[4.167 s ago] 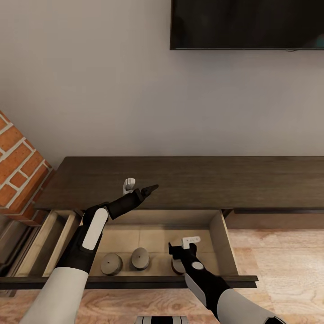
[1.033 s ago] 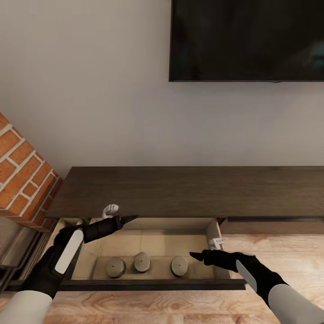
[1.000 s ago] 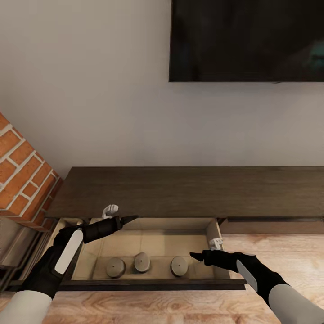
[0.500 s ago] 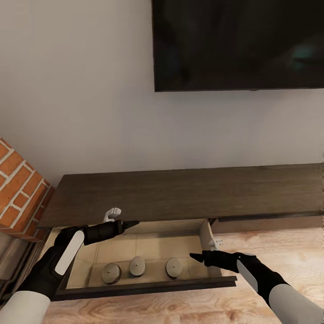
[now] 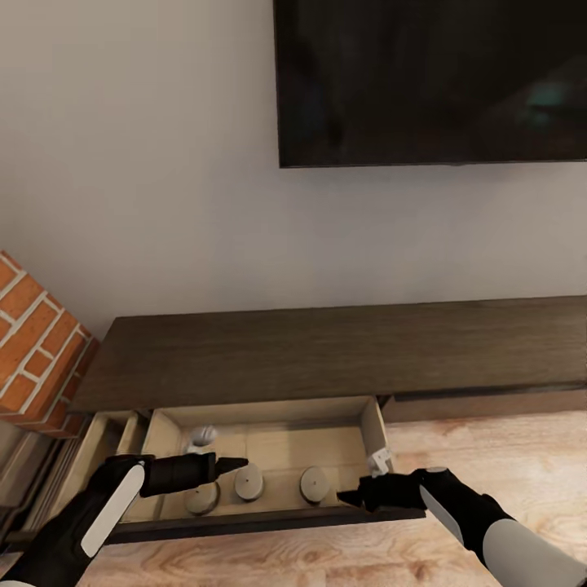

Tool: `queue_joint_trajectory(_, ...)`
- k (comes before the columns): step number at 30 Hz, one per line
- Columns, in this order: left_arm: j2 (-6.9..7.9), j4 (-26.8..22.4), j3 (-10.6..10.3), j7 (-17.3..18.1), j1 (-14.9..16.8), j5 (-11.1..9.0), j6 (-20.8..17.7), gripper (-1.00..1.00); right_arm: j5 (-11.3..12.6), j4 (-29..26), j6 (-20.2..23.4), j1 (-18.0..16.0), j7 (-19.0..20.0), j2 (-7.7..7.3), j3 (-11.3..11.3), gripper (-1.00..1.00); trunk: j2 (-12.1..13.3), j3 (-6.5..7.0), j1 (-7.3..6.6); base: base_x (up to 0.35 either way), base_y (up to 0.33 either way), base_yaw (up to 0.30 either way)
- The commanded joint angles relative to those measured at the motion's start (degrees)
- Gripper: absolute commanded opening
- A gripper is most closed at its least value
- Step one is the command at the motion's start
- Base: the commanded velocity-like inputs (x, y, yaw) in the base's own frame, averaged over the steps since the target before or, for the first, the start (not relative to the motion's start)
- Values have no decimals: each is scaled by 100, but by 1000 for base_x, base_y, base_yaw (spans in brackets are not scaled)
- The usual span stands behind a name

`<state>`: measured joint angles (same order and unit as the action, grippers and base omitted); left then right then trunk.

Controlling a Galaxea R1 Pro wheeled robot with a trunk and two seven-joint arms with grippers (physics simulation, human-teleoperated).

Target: Place each of the two pumpkins and all three candles from the living room inside a cabinet in the living room (use any cabinet), then make sure every cabinet is closed, and position the cauldron so it is next to a table in the living room.

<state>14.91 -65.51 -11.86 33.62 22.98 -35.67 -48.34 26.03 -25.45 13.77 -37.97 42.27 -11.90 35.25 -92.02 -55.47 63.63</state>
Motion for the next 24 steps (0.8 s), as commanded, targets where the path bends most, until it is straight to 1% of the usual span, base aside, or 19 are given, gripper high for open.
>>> queue_joint_trajectory(1,-1,1,-4,25,-8,0,0,100,2,7,1,0,0,-1,7,100,0,0,0,-135,0,0)
queue_joint_trajectory(4,-17,9,-19,115,-32,-1,0,100,6,41,0,3,0,0,27,100,0,0,0,-244,0,0)
queue_joint_trajectory(8,-28,11,-26,148,-40,-2,0,100,0,42,2,8,4,3,35,100,0,0,0,-270,0,0)
queue_joint_trajectory(12,-30,11,-27,158,-44,-1,0,100,-5,33,1,9,8,4,73,100,0,0,0,-114,0,0)
queue_joint_trajectory(16,-56,86,-41,154,-47,6,0,100,-4,64,-6,12,0,12,259,100,0,0,0,-41,0,0)
queue_joint_trajectory(17,-63,188,-91,150,-47,10,0,100,-7,100,-11,19,-8,17,282,100,0,0,0,-12,0,0)
queue_joint_trajectory(18,-68,320,-200,146,-47,12,5,100,-13,167,-17,38,-18,22,297,100,0,0,0,-8,0,0)
queue_joint_trajectory(19,-71,470,-348,143,-46,14,14,100,-30,248,-24,61,-29,25,310,100,0,0,0,-5,0,0)
queue_joint_trajectory(20,-74,694,-594,136,-44,15,32,100,-116,370,-32,84,-44,31,321,100,0,0,0,-3,0,0)
queue_joint_trajectory(21,-75,827,-737,133,-44,16,40,100,-230,438,-35,98,-50,45,325,100,0,0,0,-2,0,0)
queue_joint_trajectory(22,-76,1050,-947,133,-46,14,47,100,-525,547,-47,140,-66,86,335,100,0,0,0,0,0,0)
queue_joint_trajectory(23,-82,1171,-1021,134,-47,15,52,100,-668,599,-54,189,-74,104,337,100,0,0,0,0,0,0)
queue_joint_trajectory(24,-93,1238,-1054,133,-47,17,56,100,-732,622,-60,216,-78,116,338,100,0,0,0,0,0,0)
